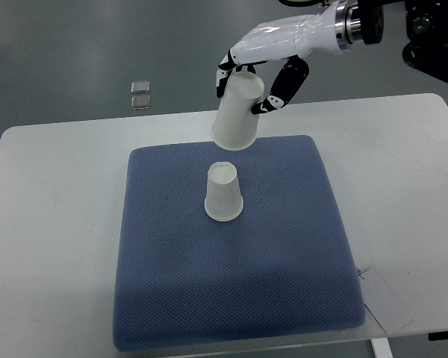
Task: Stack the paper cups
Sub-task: 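Lower the held cup onto the upside-down cup on the pad, then open the right hand and lift it away from the stacked cups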
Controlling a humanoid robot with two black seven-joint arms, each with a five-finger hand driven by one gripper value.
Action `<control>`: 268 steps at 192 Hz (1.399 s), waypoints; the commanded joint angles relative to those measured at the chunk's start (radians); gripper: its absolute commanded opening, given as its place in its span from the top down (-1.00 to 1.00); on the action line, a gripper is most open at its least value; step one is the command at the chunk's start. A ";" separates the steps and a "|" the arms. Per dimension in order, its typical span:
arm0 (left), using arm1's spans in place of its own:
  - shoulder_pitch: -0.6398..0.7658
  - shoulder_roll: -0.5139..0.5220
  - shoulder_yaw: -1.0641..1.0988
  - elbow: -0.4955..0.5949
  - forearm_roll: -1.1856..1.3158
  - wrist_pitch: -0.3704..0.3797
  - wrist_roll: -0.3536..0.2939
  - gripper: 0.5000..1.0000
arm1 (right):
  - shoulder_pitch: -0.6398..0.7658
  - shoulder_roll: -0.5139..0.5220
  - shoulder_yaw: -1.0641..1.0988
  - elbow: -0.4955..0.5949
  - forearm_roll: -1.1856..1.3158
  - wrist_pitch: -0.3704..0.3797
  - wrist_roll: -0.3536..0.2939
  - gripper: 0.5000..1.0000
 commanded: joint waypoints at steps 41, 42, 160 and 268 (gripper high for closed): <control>0.000 0.000 0.001 0.000 0.000 0.000 0.000 -1.00 | -0.016 0.126 -0.020 -0.007 -0.024 0.009 -0.029 1.00; 0.000 0.000 0.001 0.000 0.000 0.000 0.000 -1.00 | -0.016 0.126 -0.020 -0.007 -0.024 0.008 -0.029 1.00; 0.000 0.000 0.001 0.000 0.000 0.000 0.000 -1.00 | -0.042 0.152 -0.078 -0.037 -0.074 -0.004 -0.034 1.00; 0.000 0.000 -0.001 0.000 0.000 0.000 0.000 -1.00 | -0.108 0.180 -0.077 -0.077 -0.081 -0.045 -0.062 0.00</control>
